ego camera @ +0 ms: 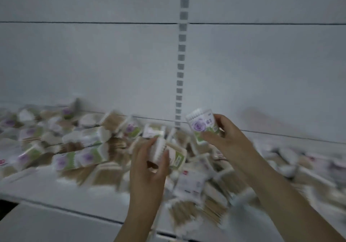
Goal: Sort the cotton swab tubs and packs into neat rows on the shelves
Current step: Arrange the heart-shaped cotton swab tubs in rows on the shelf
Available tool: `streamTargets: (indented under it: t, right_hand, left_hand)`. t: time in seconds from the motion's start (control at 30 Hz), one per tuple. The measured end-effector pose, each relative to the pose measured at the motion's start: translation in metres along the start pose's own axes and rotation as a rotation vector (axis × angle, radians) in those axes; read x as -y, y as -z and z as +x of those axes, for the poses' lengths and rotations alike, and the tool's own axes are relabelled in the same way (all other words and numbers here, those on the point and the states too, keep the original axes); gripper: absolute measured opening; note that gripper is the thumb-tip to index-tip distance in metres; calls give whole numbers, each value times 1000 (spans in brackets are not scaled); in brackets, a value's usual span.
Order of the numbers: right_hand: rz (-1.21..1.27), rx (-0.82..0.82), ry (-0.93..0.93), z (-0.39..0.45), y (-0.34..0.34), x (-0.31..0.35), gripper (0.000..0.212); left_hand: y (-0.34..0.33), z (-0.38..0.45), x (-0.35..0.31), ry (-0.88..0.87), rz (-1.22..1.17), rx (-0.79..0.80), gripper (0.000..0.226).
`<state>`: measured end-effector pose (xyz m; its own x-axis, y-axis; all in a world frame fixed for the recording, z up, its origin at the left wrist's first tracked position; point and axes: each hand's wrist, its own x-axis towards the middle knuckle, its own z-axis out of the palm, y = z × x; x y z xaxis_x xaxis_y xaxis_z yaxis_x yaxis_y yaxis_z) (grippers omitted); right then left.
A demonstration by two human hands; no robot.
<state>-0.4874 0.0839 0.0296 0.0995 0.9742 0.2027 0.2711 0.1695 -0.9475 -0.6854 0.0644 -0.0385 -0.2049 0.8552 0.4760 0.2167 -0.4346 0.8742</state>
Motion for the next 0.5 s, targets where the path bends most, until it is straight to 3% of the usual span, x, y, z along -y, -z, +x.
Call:
streamTargets:
  t: [0.2, 0.5]
  right_hand:
    - [62, -243, -4, -57, 126, -16, 47]
    - [52, -543, 4, -163, 359, -48, 50]
  left_hand:
    - [-113, -37, -50, -74, -151, 214, 25]
    - [-309, -155, -136, -178, -203, 583, 28]
